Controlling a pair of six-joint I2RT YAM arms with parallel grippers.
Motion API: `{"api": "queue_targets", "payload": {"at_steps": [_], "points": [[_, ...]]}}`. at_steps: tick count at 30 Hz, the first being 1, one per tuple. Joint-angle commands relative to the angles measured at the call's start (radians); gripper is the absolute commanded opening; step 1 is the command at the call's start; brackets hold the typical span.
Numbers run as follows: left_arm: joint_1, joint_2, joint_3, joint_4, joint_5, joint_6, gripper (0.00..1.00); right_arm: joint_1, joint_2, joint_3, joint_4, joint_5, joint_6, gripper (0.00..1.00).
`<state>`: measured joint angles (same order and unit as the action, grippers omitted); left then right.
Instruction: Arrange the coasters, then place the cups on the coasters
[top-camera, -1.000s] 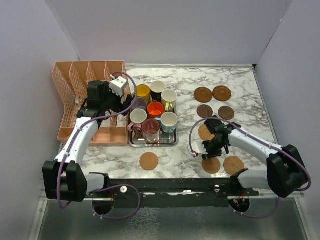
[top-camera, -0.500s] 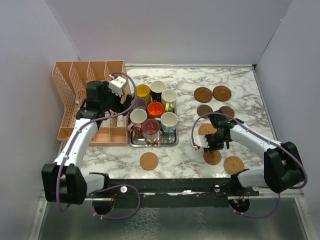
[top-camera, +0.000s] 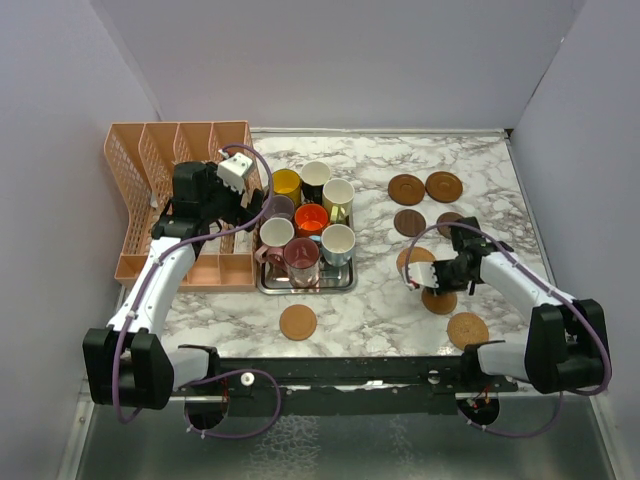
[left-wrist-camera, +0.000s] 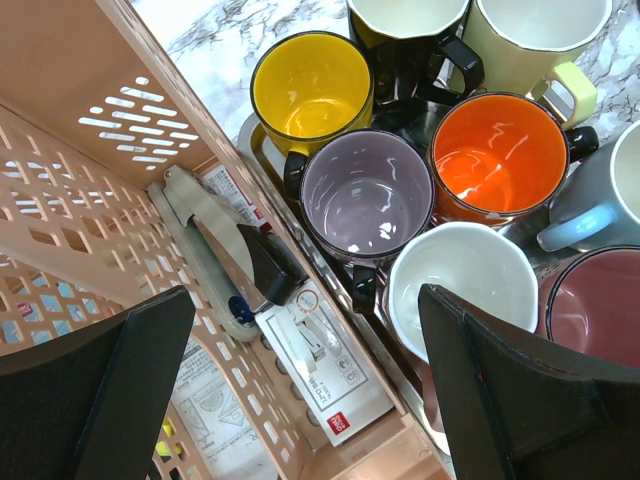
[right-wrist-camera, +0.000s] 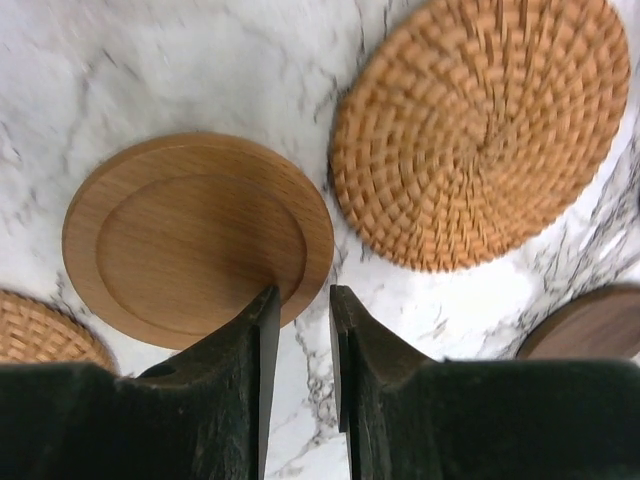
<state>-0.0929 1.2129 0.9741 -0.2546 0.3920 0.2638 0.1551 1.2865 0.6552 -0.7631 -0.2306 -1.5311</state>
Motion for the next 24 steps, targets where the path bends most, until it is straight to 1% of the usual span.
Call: {"api": "queue_targets", "payload": {"at_steps": [1, 9, 15, 18, 21, 24], "points": [[0.003, -0.034, -0.011, 0.021, 0.016, 0.006, 0.99, -0.112, 0.041, -0.05, -0.008, 0.076, -0.086, 0.27], [0.003, -0.046, -0.021, 0.024, 0.019, 0.008, 0.99, -0.277, 0.102, -0.008, 0.031, 0.082, -0.172, 0.27], [0.003, -0.055, -0.025, 0.024, 0.019, 0.011, 0.99, -0.46, 0.234, 0.085, 0.054, 0.102, -0.242, 0.27], [0.002, -0.059, -0.031, 0.025, 0.021, 0.013, 0.99, -0.533, 0.262, 0.103, 0.071, 0.115, -0.276, 0.27], [0.002, -0.058, -0.034, 0.025, 0.024, 0.013, 0.99, -0.574, 0.263, 0.106, 0.067, 0.118, -0.3, 0.27], [0.002, -0.055, -0.034, 0.026, 0.025, 0.012, 0.99, -0.59, 0.252, 0.097, 0.053, 0.117, -0.308, 0.27]]}}
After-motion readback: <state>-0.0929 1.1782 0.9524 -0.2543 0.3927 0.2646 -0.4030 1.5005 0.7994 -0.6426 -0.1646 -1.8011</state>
